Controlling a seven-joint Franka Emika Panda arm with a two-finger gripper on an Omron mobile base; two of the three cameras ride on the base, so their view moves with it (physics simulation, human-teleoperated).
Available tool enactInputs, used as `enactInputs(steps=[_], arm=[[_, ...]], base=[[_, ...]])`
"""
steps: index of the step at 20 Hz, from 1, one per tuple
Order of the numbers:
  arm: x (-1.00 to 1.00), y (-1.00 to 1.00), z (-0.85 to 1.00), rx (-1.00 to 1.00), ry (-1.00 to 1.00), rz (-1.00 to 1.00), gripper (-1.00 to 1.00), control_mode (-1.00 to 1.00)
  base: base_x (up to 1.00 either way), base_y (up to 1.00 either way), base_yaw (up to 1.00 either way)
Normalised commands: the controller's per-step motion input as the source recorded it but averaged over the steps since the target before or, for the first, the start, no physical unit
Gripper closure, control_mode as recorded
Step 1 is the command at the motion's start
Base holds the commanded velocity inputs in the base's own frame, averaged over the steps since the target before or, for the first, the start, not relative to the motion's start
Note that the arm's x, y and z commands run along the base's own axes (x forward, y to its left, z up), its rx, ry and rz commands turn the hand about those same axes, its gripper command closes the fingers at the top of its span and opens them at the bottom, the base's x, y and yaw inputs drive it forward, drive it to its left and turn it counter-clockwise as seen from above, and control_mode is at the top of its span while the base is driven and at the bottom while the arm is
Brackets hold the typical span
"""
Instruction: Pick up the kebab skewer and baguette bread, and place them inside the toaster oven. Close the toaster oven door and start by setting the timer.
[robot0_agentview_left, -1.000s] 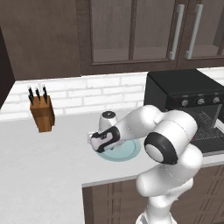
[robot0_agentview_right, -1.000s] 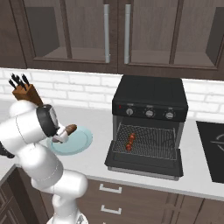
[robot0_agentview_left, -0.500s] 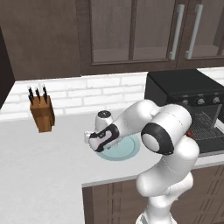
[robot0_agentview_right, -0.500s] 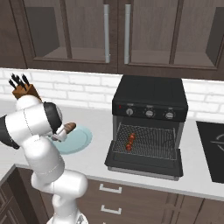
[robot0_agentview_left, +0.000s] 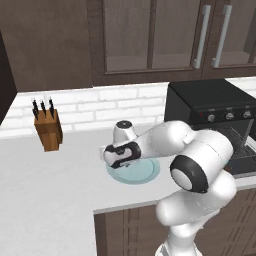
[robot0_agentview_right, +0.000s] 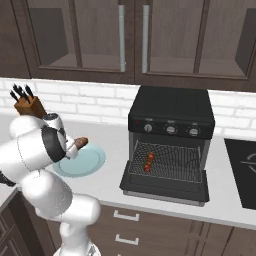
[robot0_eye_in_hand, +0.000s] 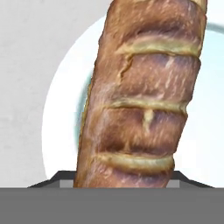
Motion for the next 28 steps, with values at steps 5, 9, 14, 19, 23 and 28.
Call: enactInputs(steps=[5, 9, 14, 19, 23, 28], arm=[[-0.97, -0.70, 0.85, 0.07, -0.06, 0.21, 1.00, -1.00], [-1.00, -0.95, 0.76, 0.02, -0.05, 0.31, 1.00, -1.00], [-0.91, -1.00, 0.64, 0.00, 0.00, 0.31, 1.00, -1.00], [-0.61, -1.00, 0.50, 0.00, 0.00, 0.19, 1.00, -1.00], [-0.54, -1.00, 0.23, -0.02, 0.00, 0.10, 1.00, -1.00], [-0.38, -1.00, 0.13, -0.04, 0.00, 0.09, 1.00, -1.00]], base=[[0.00, 0.00, 0.00], [0.00, 0.00, 0.00], [0.00, 0.00, 0.00], [0.00, 0.00, 0.00], [0.00, 0.00, 0.00], [0.00, 0.00, 0.00]])
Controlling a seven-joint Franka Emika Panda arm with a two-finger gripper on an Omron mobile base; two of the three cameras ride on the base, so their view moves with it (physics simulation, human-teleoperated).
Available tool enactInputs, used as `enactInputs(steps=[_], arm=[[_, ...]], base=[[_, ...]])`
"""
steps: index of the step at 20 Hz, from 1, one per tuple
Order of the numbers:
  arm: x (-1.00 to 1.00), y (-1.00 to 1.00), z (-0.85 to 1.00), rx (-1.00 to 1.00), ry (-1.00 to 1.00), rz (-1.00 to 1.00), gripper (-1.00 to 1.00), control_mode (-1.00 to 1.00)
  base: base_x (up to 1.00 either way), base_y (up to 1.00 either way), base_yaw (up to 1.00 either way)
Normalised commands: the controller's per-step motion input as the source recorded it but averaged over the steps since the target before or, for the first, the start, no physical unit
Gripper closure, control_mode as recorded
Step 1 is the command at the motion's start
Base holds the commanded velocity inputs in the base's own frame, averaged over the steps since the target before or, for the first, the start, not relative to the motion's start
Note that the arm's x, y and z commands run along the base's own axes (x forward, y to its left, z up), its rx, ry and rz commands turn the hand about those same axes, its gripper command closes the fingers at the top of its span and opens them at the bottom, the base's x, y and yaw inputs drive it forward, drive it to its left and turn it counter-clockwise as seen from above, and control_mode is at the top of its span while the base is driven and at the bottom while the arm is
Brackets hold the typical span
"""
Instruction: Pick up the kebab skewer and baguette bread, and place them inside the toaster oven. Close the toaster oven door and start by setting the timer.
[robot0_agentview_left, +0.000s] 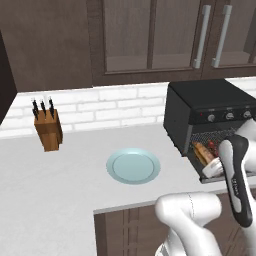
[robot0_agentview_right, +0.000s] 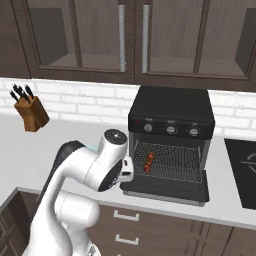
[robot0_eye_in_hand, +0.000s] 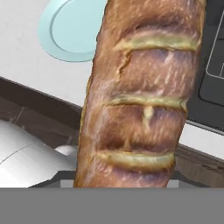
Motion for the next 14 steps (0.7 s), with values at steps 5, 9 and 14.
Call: enactInputs(steps=[5, 9, 14], arm=[[-0.06, -1.00, 0.16, -0.05, 0.01, 0.02, 1.00, -1.00], [0.00, -1.00, 0.30, -0.03, 0.03, 0.00, 1.00, -1.00], [0.08, -0.85, 0.10, -0.04, 0.03, 0.00, 1.00, -1.00]], base=[[0.00, 0.00, 0.00], [0.00, 0.00, 0.00], [0.00, 0.00, 0.00]])
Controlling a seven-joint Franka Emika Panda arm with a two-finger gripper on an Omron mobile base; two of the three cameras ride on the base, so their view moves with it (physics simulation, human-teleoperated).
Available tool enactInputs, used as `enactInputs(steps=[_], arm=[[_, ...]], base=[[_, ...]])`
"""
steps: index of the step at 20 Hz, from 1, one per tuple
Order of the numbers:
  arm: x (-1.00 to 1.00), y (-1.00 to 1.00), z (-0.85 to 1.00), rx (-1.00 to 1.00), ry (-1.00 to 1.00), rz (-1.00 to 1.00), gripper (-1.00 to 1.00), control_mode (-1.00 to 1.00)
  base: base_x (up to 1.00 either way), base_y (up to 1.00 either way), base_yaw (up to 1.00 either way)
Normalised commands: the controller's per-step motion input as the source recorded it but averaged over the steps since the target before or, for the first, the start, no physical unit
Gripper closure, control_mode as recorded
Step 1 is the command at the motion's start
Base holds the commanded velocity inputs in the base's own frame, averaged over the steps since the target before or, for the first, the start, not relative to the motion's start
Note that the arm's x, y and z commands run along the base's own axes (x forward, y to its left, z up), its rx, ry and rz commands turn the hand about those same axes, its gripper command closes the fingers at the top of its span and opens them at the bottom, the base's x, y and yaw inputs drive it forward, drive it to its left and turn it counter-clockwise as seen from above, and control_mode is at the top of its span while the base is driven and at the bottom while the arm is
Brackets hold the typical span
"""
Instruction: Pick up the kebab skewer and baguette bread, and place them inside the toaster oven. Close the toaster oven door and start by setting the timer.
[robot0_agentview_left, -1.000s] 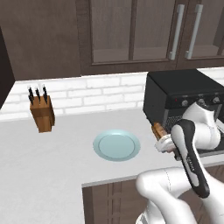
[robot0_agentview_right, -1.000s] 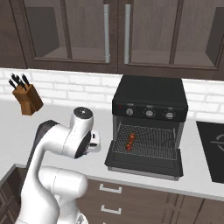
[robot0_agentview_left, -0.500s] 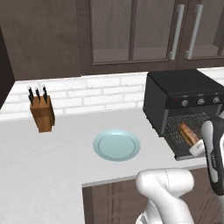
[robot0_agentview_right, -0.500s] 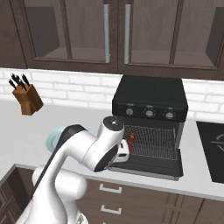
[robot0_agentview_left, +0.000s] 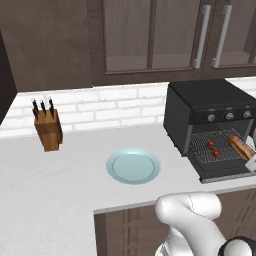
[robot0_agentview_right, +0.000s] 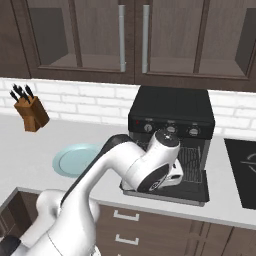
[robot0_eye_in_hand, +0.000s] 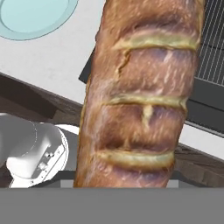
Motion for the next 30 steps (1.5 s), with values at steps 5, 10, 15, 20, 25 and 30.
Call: enactInputs(steps=[5, 10, 15, 20, 25, 30], arm=[[0.45, -0.20, 0.00, -0.03, 0.12, 0.00, 1.00, -1.00], [0.66, 0.00, 0.00, 0.00, 0.03, -0.01, 1.00, -1.00], [0.21, -0.12, -0.19, 0.00, 0.00, -0.01, 1.00, -1.00], [0.07, -0.13, -0.26, 0.01, 0.00, 0.00, 1.00, -1.00], [0.27, -0.08, -0.12, 0.03, -0.04, 0.00, 1.00, -1.00], [0.21, -0.32, -0.07, 0.02, 0.00, 0.00, 1.00, -1.00]], base=[[0.00, 0.00, 0.00], [0.00, 0.00, 0.00], [0.00, 0.00, 0.00], [0.00, 0.00, 0.00], [0.00, 0.00, 0.00], [0.00, 0.00, 0.00]])
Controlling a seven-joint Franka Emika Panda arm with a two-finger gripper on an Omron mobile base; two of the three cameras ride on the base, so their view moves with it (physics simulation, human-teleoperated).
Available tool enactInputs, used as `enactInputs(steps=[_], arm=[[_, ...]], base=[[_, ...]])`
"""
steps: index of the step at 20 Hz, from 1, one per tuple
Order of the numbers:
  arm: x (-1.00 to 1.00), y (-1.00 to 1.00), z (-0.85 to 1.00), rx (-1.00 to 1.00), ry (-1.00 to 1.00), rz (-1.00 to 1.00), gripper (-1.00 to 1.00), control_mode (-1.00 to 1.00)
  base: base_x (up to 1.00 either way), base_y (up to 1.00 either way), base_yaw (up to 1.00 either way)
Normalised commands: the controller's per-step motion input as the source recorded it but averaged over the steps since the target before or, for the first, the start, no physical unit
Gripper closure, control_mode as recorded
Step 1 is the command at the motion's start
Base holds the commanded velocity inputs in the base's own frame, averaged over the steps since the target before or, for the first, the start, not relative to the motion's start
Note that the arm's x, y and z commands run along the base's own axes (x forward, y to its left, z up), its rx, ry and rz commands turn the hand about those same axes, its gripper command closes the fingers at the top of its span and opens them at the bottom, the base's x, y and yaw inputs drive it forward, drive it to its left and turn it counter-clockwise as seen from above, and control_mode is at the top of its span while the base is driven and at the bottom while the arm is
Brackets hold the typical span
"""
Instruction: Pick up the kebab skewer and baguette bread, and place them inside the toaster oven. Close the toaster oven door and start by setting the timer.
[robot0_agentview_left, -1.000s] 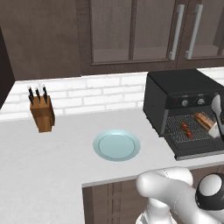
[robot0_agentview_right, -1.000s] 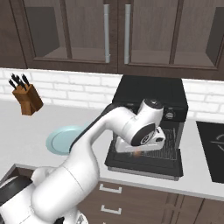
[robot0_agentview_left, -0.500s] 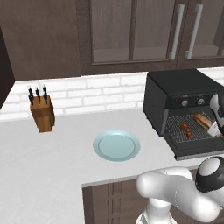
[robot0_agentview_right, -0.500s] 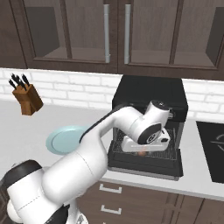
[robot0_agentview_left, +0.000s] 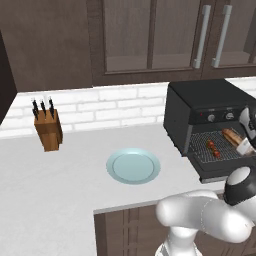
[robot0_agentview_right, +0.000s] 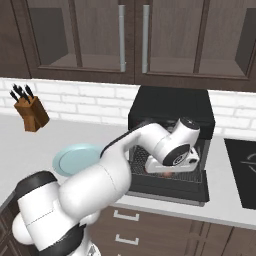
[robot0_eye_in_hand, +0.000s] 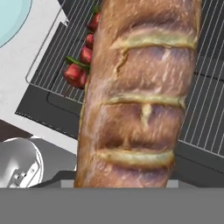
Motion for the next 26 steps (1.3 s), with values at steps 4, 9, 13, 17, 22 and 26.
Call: enactInputs(steps=[4, 9, 13, 17, 22, 26], arm=[[0.13, -0.25, -0.18, 0.01, 0.00, 0.00, 1.00, -1.00], [0.28, -0.02, -0.10, 0.00, 0.00, 0.00, 1.00, -1.00], [0.27, 0.00, -0.08, 0.00, 0.00, 0.00, 1.00, -1.00], [0.19, 0.00, -0.14, 0.00, 0.00, 0.00, 1.00, -1.00], [0.16, 0.00, -0.13, 0.00, 0.00, 0.00, 1.00, -1.00], [0.15, 0.00, -0.05, 0.00, 0.00, 0.00, 1.00, -1.00]], base=[[0.00, 0.00, 0.00], [0.00, 0.00, 0.00], [0.00, 0.00, 0.00], [0.00, 0.00, 0.00], [0.00, 0.00, 0.00], [0.00, 0.00, 0.00]])
